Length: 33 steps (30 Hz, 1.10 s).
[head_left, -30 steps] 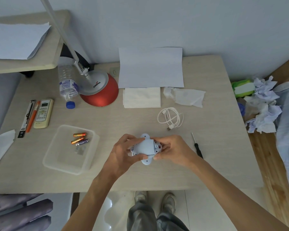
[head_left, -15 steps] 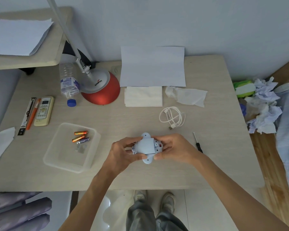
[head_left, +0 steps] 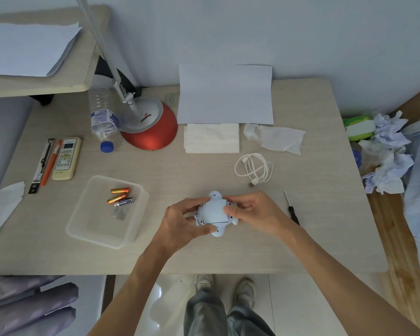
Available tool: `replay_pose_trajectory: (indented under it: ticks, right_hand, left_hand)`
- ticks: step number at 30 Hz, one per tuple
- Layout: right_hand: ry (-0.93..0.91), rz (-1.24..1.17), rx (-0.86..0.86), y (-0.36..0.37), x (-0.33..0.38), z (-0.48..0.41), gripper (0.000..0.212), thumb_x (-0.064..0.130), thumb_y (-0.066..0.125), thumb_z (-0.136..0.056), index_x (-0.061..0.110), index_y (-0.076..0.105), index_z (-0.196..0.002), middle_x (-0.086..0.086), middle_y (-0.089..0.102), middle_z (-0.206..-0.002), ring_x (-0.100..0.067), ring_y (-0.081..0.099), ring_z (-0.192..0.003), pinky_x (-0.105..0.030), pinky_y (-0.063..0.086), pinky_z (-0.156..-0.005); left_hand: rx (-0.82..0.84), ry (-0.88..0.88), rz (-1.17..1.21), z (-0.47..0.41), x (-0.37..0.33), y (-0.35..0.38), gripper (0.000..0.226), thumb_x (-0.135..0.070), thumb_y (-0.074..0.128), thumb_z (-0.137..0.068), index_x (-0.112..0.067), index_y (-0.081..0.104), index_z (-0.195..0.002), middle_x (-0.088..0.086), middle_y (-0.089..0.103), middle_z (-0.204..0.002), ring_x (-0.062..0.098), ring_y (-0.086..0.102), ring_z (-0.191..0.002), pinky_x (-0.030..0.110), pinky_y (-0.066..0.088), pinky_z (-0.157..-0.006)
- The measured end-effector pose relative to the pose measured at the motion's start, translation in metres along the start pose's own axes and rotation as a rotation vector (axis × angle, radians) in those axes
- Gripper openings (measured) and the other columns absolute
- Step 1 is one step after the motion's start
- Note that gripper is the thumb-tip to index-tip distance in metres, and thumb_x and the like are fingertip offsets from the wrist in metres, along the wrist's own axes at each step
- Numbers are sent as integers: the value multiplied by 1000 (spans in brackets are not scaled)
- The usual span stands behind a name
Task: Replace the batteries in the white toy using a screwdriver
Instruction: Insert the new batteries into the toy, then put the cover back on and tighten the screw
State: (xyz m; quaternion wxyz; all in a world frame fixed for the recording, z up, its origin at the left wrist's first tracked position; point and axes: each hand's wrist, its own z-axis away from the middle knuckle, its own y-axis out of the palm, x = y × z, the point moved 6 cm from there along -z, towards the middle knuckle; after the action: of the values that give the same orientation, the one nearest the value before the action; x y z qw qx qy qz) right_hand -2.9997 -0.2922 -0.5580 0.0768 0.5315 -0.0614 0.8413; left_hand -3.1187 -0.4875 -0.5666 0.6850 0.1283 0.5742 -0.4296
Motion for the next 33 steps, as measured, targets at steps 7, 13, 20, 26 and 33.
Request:
replay_pose_trajectory:
  ticks: [7, 13, 20, 26, 33]
  right_hand:
    - [-3, 39, -44, -1, -3, -1, 35, 19, 83, -97, 17, 80, -131, 0, 87, -94, -13, 83, -93, -28, 64, -79]
    - [12, 49, -49, -1, -4, -3, 35, 19, 85, -95, 19, 80, -130, -4, 87, -102, -17, 84, -98, -33, 67, -82]
    - [33, 103, -65, -1, 2, -4, 28, 21, 85, -94, 36, 82, -117, -13, 85, -91, -25, 84, -97, -54, 67, -91]
    - [47, 186, -281, -11, 8, 24, 28, 36, 90, -89, 29, 83, -115, 1, 85, -87, -26, 81, -69, -51, 68, -77]
    - [318, 973, -733, -74, -16, 91, 43, 50, 73, -95, 15, 63, -118, -4, 61, -113, -30, 65, -106, -43, 56, -76]
  left_hand:
    - [1, -46, 38, 1, 5, 1, 77, -23, 108, -59, -33, 77, -129, -12, 77, -123, 15, 73, -118, 38, 64, -99]
    - [-5, -37, 19, 0, 4, 1, 77, -23, 108, -58, -31, 77, -128, -12, 77, -122, 15, 74, -115, 38, 64, -97]
    - [-30, -5, 4, 1, -2, 5, 74, -33, 105, -64, -29, 76, -132, -13, 79, -119, 8, 74, -113, 26, 62, -94]
    - [-38, -18, 0, 1, -5, 6, 73, -28, 105, -64, -28, 78, -132, -12, 79, -116, 3, 72, -107, 18, 59, -90]
    - [-23, -27, -7, 0, -5, 7, 73, -29, 104, -65, -29, 77, -133, -12, 77, -119, 1, 71, -109, 18, 59, -90]
